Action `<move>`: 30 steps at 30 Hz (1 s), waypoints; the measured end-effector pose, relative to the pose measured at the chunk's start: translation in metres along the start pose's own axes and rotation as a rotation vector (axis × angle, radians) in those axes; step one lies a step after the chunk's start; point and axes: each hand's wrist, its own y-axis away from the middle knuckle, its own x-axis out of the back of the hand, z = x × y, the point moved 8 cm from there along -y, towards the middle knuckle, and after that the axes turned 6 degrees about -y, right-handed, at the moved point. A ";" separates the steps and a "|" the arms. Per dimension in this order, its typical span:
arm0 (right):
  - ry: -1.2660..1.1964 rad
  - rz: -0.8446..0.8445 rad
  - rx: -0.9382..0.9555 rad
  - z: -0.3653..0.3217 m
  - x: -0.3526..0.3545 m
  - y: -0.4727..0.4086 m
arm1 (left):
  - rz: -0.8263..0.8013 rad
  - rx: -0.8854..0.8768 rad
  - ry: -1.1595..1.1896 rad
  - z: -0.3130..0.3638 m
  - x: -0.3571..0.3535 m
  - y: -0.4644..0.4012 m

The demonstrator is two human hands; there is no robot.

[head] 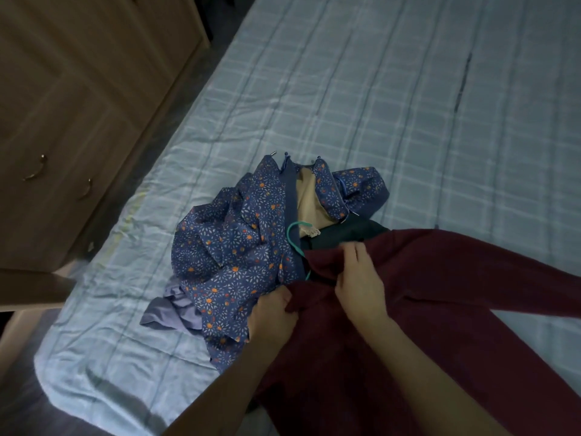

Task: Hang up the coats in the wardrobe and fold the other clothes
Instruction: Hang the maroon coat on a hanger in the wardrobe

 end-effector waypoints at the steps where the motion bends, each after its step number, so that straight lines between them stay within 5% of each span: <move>1: 0.089 -0.068 0.026 0.003 -0.003 -0.010 | -0.014 -0.014 0.023 -0.001 0.000 -0.001; 4: 0.311 -0.301 0.085 0.014 -0.014 -0.024 | -0.045 -0.105 0.069 -0.004 -0.002 0.001; 11: 0.350 -0.332 0.299 0.015 0.011 0.005 | -0.160 -0.323 0.062 0.010 -0.006 0.029; 21: 0.527 -0.089 0.565 -0.022 0.126 0.092 | -0.225 -0.557 0.204 0.053 0.039 0.100; 27: 0.548 0.121 0.451 -0.061 0.198 0.147 | -0.236 -0.724 0.228 0.085 0.078 0.167; 30: 0.462 0.040 0.341 -0.076 0.222 0.176 | -0.243 -0.804 0.256 0.089 0.091 0.205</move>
